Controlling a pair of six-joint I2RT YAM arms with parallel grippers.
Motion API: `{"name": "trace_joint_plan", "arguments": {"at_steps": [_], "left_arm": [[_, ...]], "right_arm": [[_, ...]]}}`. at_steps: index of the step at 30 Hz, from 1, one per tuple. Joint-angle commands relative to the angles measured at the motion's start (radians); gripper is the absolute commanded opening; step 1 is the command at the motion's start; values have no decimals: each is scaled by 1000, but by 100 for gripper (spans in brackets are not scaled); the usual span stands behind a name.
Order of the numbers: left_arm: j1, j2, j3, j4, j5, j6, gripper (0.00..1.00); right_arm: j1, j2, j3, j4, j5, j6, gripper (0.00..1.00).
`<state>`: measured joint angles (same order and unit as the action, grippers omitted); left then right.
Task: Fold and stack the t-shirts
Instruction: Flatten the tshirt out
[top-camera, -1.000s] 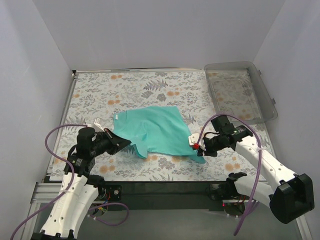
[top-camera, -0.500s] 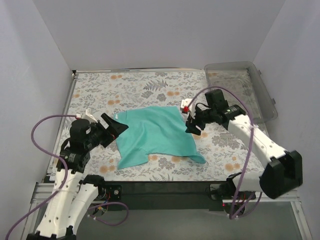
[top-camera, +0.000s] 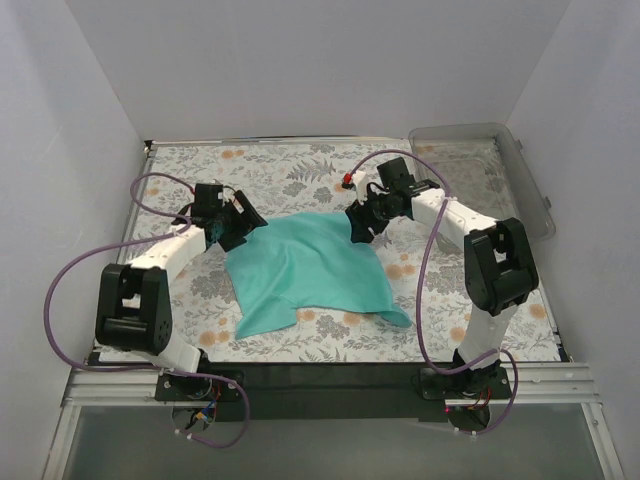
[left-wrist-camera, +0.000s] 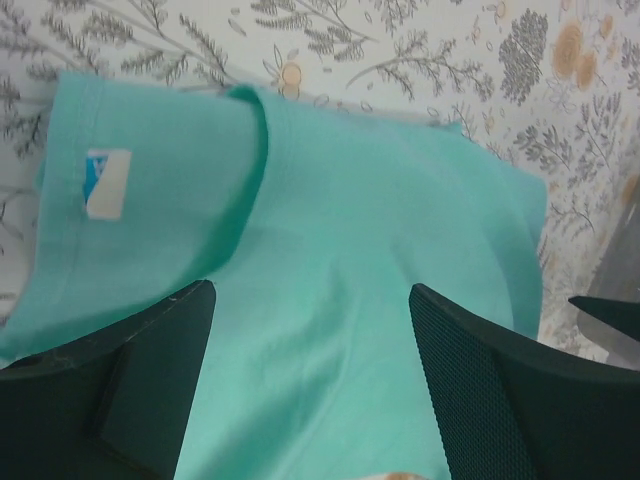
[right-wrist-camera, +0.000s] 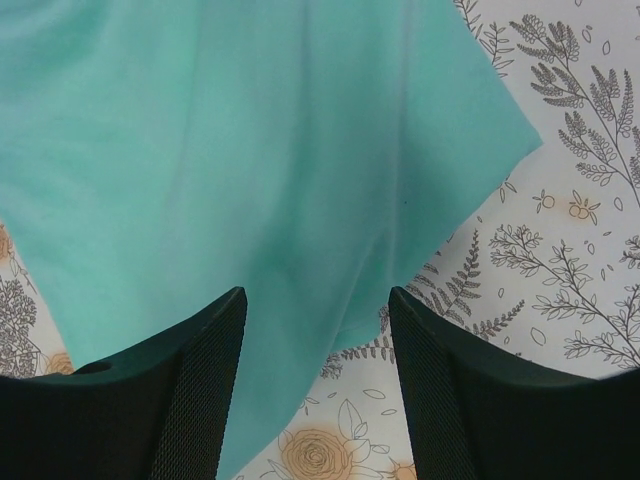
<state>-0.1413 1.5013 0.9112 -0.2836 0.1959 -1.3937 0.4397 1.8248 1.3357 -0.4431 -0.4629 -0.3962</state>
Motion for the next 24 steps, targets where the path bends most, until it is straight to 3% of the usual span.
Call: {"name": "trace_joint_plan", "arguments": {"at_steps": [1, 9, 11, 12, 14, 15, 21, 24], "left_arm": [[9, 98, 77, 55, -42, 88, 73], [9, 293, 195, 49, -16, 139, 65], [9, 316, 209, 49, 13, 144, 55], [9, 332, 212, 49, 22, 144, 48], [9, 335, 206, 53, 45, 148, 11], [9, 315, 201, 60, 51, 151, 1], [9, 151, 149, 90, 57, 167, 0], [9, 38, 111, 77, 63, 160, 0]], "right_arm": [[-2, 25, 57, 21, 0, 36, 55], [-6, 88, 121, 18, -13, 60, 54], [-7, 109, 135, 20, -13, 66, 53], [-7, 125, 146, 20, -14, 69, 53], [-7, 142, 158, 14, -17, 74, 51], [-7, 155, 166, 9, -25, 76, 50], [-7, 197, 207, -11, -31, 83, 42], [-7, 220, 243, -34, -51, 86, 30]]}}
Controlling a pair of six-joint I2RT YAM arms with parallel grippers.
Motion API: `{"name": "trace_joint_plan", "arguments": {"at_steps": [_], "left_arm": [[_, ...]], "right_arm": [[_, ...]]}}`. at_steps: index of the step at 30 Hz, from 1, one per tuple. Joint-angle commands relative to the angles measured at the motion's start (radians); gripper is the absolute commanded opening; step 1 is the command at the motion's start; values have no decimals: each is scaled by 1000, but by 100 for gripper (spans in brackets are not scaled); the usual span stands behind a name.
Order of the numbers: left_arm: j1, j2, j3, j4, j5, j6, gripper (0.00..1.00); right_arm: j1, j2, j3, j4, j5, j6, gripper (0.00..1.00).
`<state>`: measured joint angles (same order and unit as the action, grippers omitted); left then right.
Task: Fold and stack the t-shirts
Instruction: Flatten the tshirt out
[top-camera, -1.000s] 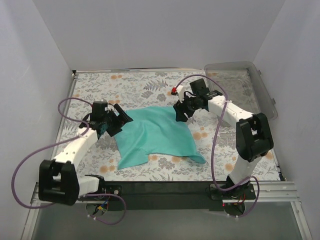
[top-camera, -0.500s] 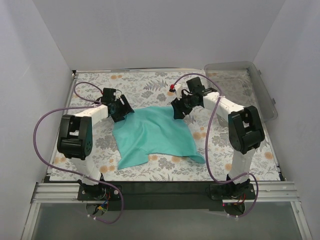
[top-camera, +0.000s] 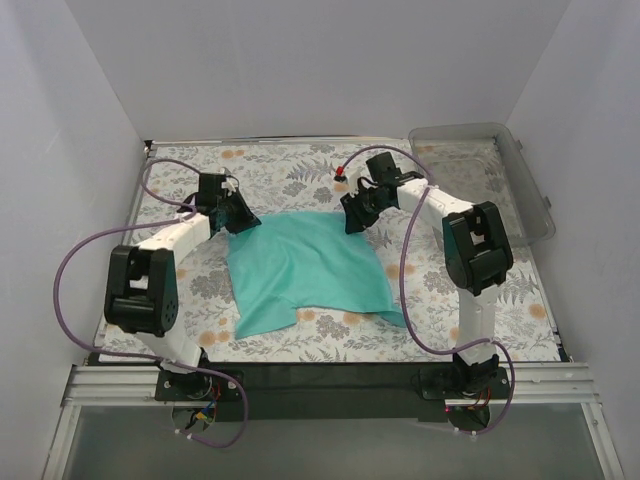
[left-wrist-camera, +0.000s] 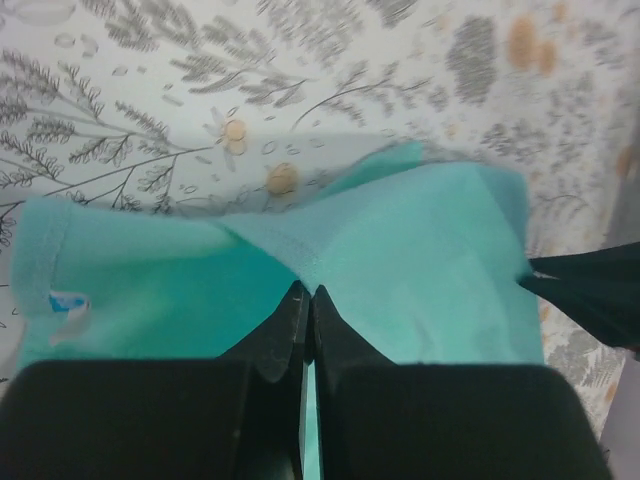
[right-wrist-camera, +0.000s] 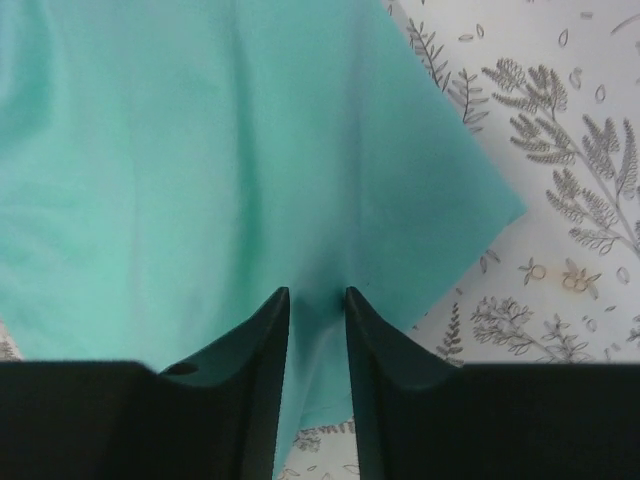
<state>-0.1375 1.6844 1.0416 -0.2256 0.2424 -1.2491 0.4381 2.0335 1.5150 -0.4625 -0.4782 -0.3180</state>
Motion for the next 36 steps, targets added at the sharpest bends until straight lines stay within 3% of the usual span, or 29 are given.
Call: {"name": "trace_joint_plan", "arguments": {"at_steps": [1, 2, 3, 7, 12, 14, 15, 19, 21, 22, 23, 25, 27, 31, 33, 36], "left_arm": [[6, -202, -52, 9, 18, 7, 0], [6, -227, -52, 2, 20, 5, 0], [6, -250, -90, -6, 21, 2, 0], [6, -373, -205, -63, 34, -22, 0], [7, -514, -348, -92, 119, -87, 0], [7, -546, -396, -116, 147, -102, 0], [7, -578, -411, -127, 176, -117, 0], [10, -662, -480, -162, 241, -159, 0], [10, -699, -491, -188, 245, -170, 7], [10, -738, -495, -198, 244, -177, 14], [10, -758, -500, -207, 235, -177, 34], [10, -807, -493, -250, 198, -171, 48], [10, -836, -470, -283, 179, -165, 56], [10, -891, -408, -313, 97, -144, 63], [10, -887, -393, -291, 77, -115, 65], [10, -813, -374, -258, 93, -81, 65]], "right_arm": [[-6, 16, 80, -30, -39, 4, 16], [-6, 17, 83, -37, -45, -1, 5], [-7, 10, 89, -44, -51, -7, 1], [-16, -140, 50, -62, -143, -93, 1], [2, -541, -230, -105, -383, -453, 1], [49, -631, -329, -207, -363, -568, 1], [130, -700, -433, -240, -303, -666, 1], [376, -769, -679, -278, -85, -705, 1], [422, -742, -742, -274, -22, -669, 5], [421, -734, -749, -274, -11, -661, 20], [419, -736, -754, -274, 13, -656, 31], [404, -766, -741, -269, 18, -639, 44], [334, -829, -698, -271, -10, -616, 47], [119, -901, -579, -249, -85, -570, 54], [-11, -889, -541, -214, -135, -524, 54], [-107, -819, -529, -168, -187, -438, 54]]}}
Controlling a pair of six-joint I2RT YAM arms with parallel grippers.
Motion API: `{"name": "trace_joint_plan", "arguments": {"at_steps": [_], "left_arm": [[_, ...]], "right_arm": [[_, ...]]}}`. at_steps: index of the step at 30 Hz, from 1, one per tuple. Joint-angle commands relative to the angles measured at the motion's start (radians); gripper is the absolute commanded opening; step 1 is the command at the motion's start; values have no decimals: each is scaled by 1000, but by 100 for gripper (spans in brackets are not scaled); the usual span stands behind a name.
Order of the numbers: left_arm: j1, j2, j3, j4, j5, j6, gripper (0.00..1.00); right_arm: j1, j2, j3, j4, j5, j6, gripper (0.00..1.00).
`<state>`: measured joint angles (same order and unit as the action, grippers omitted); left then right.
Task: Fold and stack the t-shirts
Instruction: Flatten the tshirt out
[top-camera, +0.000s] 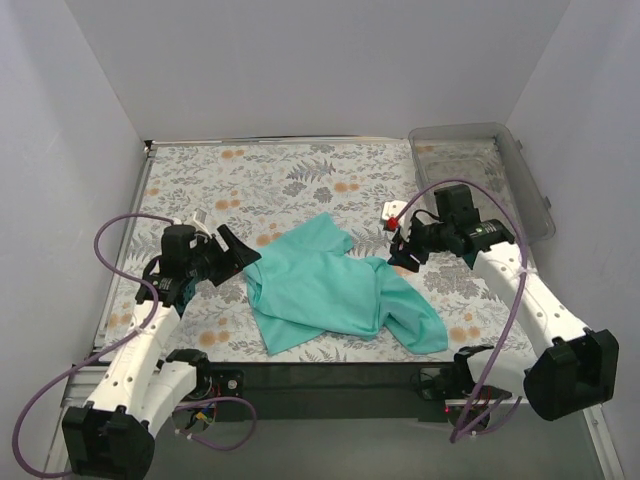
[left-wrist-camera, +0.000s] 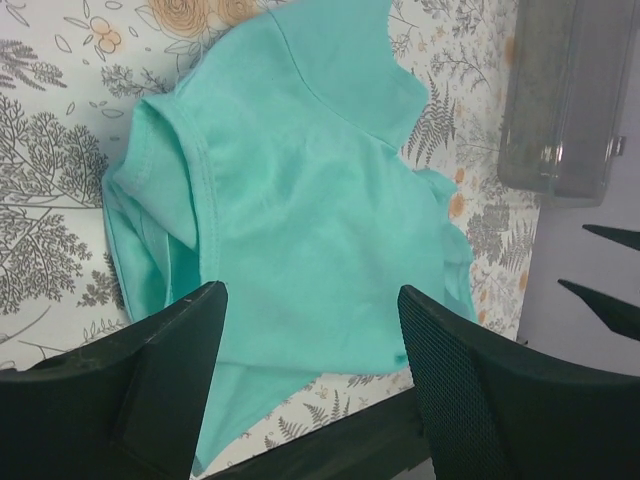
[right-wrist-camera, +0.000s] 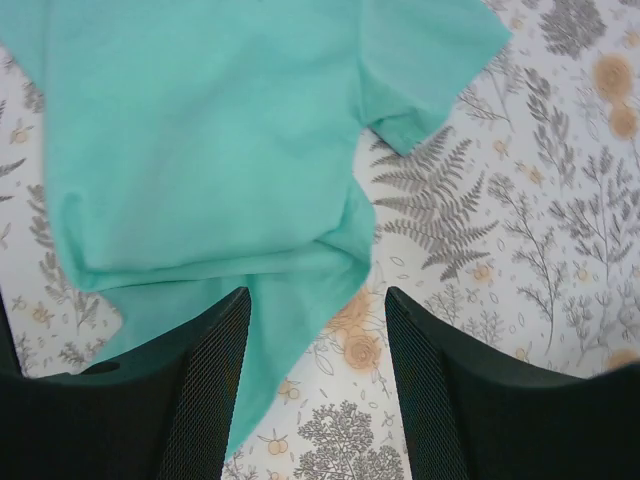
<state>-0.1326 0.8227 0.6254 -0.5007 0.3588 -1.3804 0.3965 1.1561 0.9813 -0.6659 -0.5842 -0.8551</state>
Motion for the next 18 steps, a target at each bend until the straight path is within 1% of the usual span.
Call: {"name": "trace_joint_plan", "arguments": {"at_steps": [1, 6, 11, 15, 18], "left_arm": [[5, 67, 46, 25, -15, 60, 65], [5, 154, 73, 42, 22, 113, 65], [5, 210, 39, 86, 77, 121, 65], [4, 295, 31, 140, 132, 138, 63], [2, 358, 54, 159, 121, 156, 62]], "right_arm": [[-71, 80, 3, 48, -85, 117, 54], [-79, 241, 37, 114, -106, 241, 52], [-79, 394, 118, 115, -134, 318, 49], [-79, 413, 109, 121, -135, 323, 49], [-91, 395, 79, 126, -138, 317, 49]]}}
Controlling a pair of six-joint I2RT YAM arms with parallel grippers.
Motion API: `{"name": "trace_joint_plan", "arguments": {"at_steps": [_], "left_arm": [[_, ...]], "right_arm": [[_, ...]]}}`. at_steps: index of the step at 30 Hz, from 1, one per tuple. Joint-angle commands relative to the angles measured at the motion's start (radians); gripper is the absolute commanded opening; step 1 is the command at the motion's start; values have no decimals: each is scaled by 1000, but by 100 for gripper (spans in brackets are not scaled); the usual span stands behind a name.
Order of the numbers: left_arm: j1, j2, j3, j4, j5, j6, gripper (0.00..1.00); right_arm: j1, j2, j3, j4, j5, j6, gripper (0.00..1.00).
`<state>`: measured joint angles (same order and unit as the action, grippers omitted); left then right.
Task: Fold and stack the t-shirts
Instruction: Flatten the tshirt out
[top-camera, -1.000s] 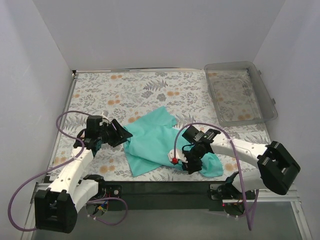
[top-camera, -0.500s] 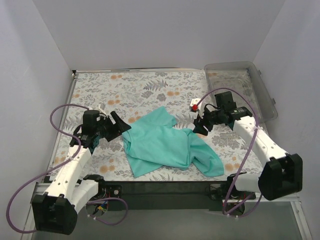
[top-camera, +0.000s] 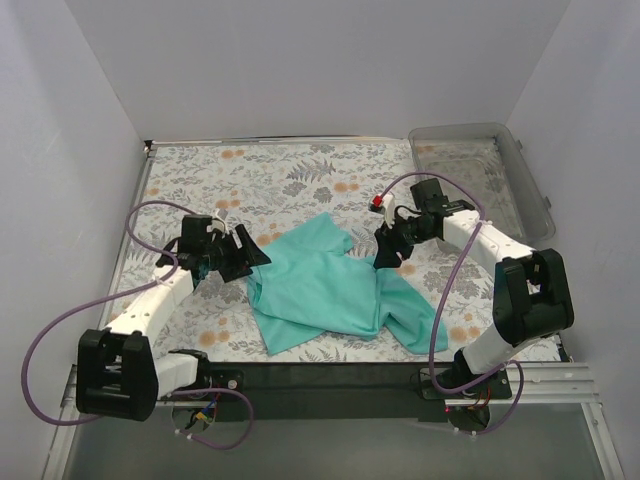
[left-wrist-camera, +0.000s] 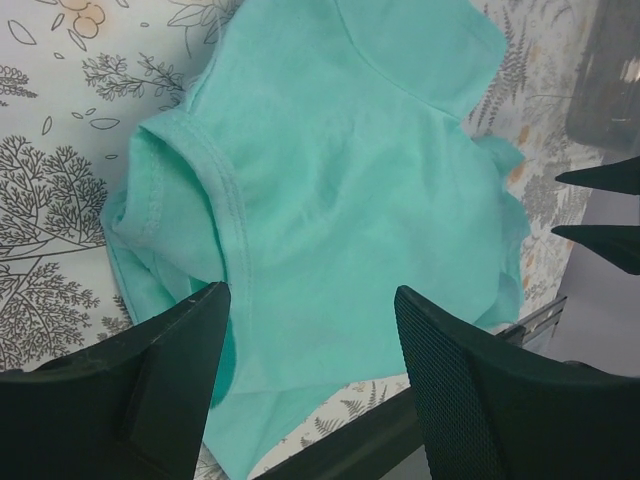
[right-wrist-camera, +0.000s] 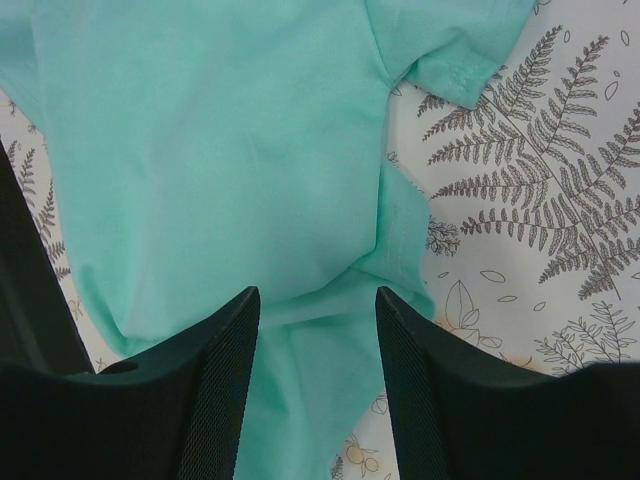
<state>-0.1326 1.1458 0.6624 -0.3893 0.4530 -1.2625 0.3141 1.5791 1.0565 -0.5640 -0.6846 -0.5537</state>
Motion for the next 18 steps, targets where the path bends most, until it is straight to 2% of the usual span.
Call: {"name": "trace_joint_plan", "arguments": {"at_steps": [1, 5, 10, 14, 18], "left_arm": [[1, 49, 28, 47, -5, 44, 62], [2, 115, 94, 53, -123, 77, 62], [1, 276, 207, 63, -155, 126, 62], [1, 373, 267, 86, -110, 192, 62], [-12, 483, 347, 105, 4, 255, 64]], "right_arm": [[-10, -33, -6, 29, -38, 12, 49], [-43, -44, -41, 50, -65, 14, 49], [-67, -37, -41, 55, -85, 14, 49], [-79, -50, -58, 61, -110, 6, 49], [-95, -56, -69, 65, -124, -2, 49]]}}
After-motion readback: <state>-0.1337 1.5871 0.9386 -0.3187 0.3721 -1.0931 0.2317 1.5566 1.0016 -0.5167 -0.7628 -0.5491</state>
